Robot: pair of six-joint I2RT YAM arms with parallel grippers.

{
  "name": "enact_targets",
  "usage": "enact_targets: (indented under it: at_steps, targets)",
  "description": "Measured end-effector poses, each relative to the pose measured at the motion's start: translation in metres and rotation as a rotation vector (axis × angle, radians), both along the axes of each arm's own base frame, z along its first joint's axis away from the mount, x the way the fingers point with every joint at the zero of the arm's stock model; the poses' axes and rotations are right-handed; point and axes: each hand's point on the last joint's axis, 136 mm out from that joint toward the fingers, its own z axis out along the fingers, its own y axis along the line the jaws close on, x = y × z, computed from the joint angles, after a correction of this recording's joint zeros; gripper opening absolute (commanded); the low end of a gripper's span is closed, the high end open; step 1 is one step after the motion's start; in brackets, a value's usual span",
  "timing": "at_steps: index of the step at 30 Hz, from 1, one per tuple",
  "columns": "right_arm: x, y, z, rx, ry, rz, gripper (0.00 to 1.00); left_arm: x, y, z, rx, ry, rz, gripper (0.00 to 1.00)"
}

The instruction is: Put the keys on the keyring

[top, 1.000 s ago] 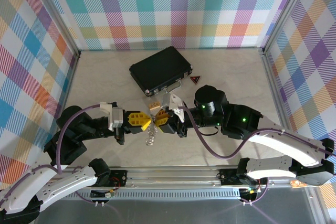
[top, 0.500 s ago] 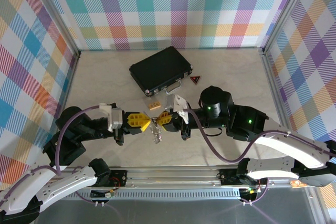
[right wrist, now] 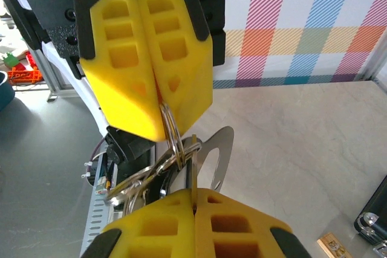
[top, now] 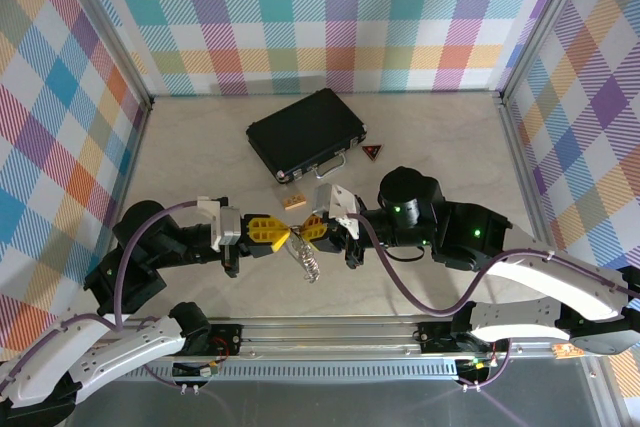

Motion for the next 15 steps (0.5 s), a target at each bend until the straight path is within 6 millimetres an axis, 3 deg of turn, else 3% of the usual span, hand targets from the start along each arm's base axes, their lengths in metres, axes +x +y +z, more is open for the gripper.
enact_targets:
  at_steps: [15]
  targets:
    - [0.006,-0.009,0.010,-0.012,-0.044,-0.045,0.00,0.002,-0.001,-0.010,0.039,0.009,0.005,0.00]
